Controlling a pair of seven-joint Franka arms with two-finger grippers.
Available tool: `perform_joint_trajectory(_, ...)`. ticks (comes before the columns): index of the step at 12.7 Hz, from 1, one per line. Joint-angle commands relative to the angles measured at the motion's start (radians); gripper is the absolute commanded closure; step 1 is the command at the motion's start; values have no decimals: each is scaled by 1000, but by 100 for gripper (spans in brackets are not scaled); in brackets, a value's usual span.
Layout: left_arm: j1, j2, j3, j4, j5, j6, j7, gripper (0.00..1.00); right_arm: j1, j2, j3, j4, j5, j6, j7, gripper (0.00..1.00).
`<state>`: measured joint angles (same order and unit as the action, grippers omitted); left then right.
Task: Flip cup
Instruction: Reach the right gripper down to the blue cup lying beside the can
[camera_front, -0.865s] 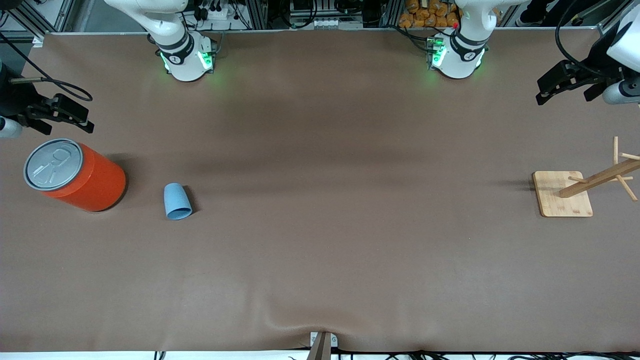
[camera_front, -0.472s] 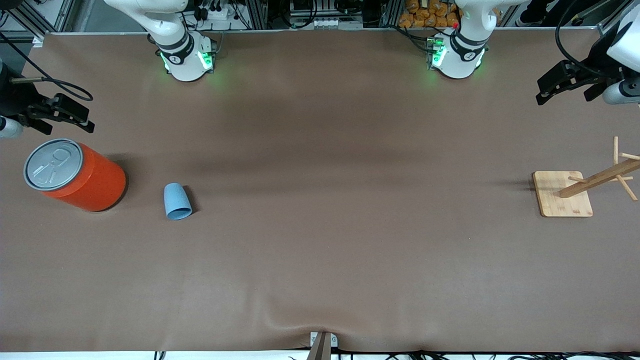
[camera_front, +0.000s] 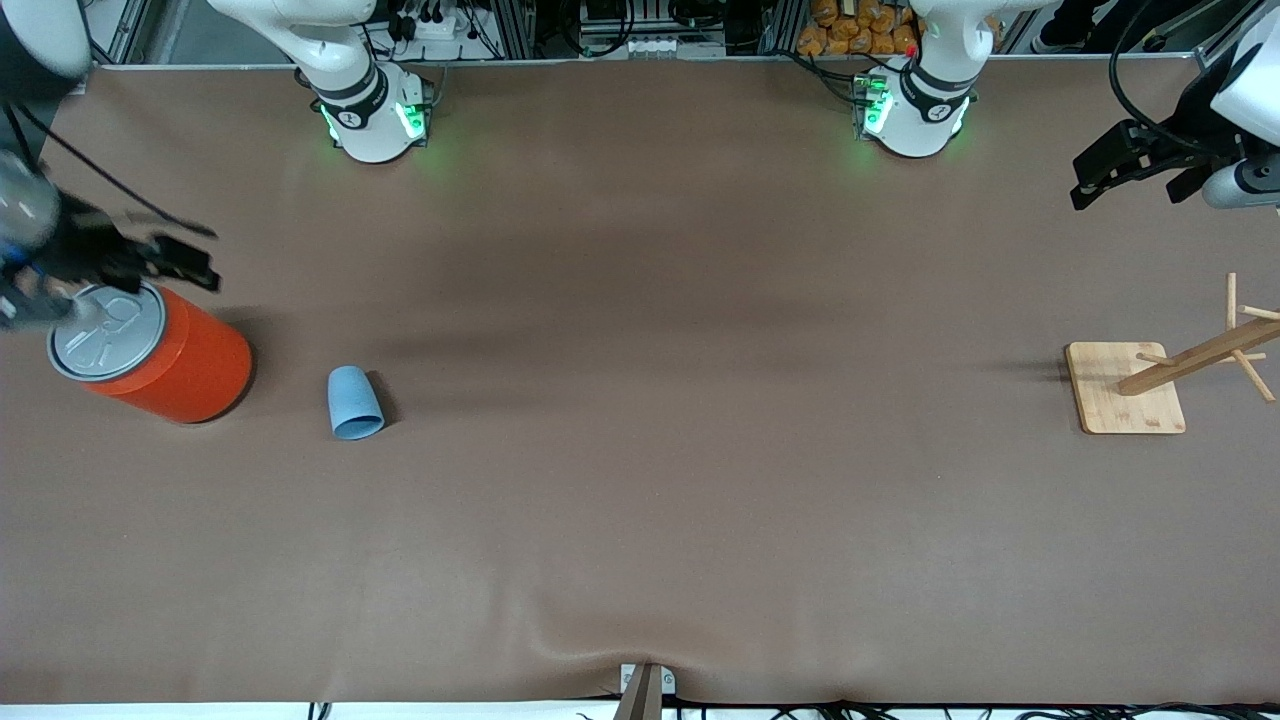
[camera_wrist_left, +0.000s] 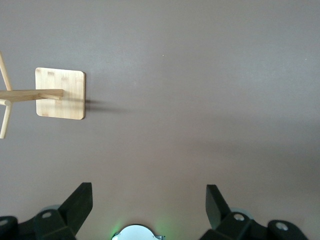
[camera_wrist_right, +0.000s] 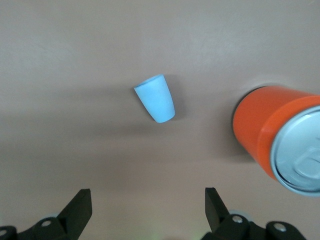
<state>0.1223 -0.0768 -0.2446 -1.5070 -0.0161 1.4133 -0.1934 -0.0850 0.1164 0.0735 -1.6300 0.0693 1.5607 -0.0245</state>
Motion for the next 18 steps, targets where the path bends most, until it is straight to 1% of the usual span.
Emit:
perform_joint_trajectory(1, 0, 3, -5, 11, 13, -14, 6, 0, -4, 97, -8, 30, -40, -5, -48, 0)
perform_joint_trajectory(2, 0, 3, -7, 11, 15, -14, 5, 0, 5, 114, -6, 18, -71, 1, -38, 0)
perform_joint_trajectory(3, 0, 3, -7, 10, 13, -14, 5, 0, 10, 140, -6, -14, -65, 57, -35, 0)
perform_joint_trajectory(5, 0, 8, -7, 7, 15, -13, 5, 0, 11, 144, -3, -129, -63, 239, -51, 0)
perform_joint_trajectory(7, 0, 14, -7, 2, 13, -13, 5, 0, 20, 140, 0, -223, -63, 385, -63, 0)
perform_joint_trajectory(9, -1, 14, -7, -1, 13, -13, 3, 0, 22, 137, 0, -345, -63, 571, -66, 0)
perform_joint_trajectory(12, -3, 14, -13, 1, 5, -13, 2, 0, 62, 157, 2, -450, -63, 727, -64, 0)
perform_joint_trajectory(13, -3, 14, -19, -1, 5, -11, -1, 0, 62, 169, 3, -473, -63, 766, -66, 0)
perform_joint_trajectory(15, -4, 20, -31, -1, 5, -10, -18, 0, 62, 196, 3, -475, -65, 789, -66, 0)
perform_joint_trajectory(16, -3, 20, -42, -2, 5, -10, -24, 0, 62, 212, 3, -476, -65, 814, -75, 0)
perform_joint_trajectory(18, -1, 20, -42, -2, 5, -10, -24, 0, 59, 247, 3, -476, -65, 875, -112, 0)
